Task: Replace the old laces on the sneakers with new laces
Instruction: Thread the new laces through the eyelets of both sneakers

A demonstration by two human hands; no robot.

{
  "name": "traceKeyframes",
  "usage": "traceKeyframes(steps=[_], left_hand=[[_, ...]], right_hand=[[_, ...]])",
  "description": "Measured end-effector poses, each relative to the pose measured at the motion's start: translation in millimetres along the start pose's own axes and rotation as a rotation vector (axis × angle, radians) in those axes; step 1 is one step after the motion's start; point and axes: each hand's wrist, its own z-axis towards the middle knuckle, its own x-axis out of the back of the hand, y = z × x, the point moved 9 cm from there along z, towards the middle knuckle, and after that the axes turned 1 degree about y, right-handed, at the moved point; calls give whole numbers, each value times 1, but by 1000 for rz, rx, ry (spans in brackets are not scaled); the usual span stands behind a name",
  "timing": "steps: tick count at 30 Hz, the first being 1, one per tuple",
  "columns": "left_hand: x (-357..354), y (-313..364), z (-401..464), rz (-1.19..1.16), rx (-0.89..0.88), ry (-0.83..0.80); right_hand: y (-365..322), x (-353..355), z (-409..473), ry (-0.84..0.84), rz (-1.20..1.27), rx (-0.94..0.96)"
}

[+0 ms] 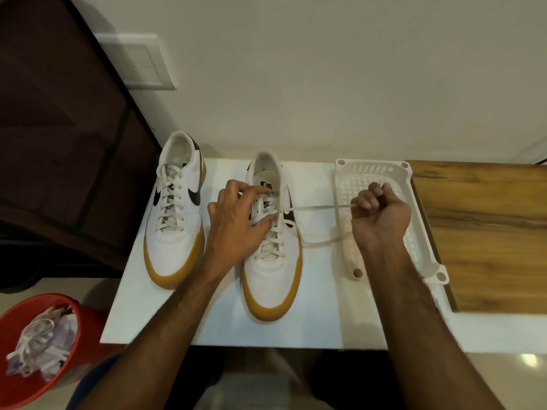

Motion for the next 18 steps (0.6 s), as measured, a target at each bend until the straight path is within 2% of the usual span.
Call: traceKeyframes(steps=[1,3,5,6,8,11,13,16,18], left_hand=[[0,1,-1,11,-19,-6],[-1,4,-3,27,-64,-17],[-2,8,-4,-4,-101,-39],[-5,10,-4,-23,-111,-57],[-9,12,-4,-25,-120,-78],[-12,9,-3,-35,-86,-88],[-11,6,-1,-53,-58,-97],[-11,2,-1,-74,-35,-106],[-11,0,-1,-78,-32,-99]], right_hand=[[-1,-1,-1,4,-167,13],[2,-16,-6,-64,-748,105],[19,-43,-17,-273,-1395,250],[35,-49,-22,-398,-1624,273],[59,-51,-31,-550,-1850,249],[65,-50,-30,-549,-1910,284],[64,-52,-29,-562,-1810,288],[44,-49,-20,-453,-1396,235],[20,-44,-12,-350,-980,219]])
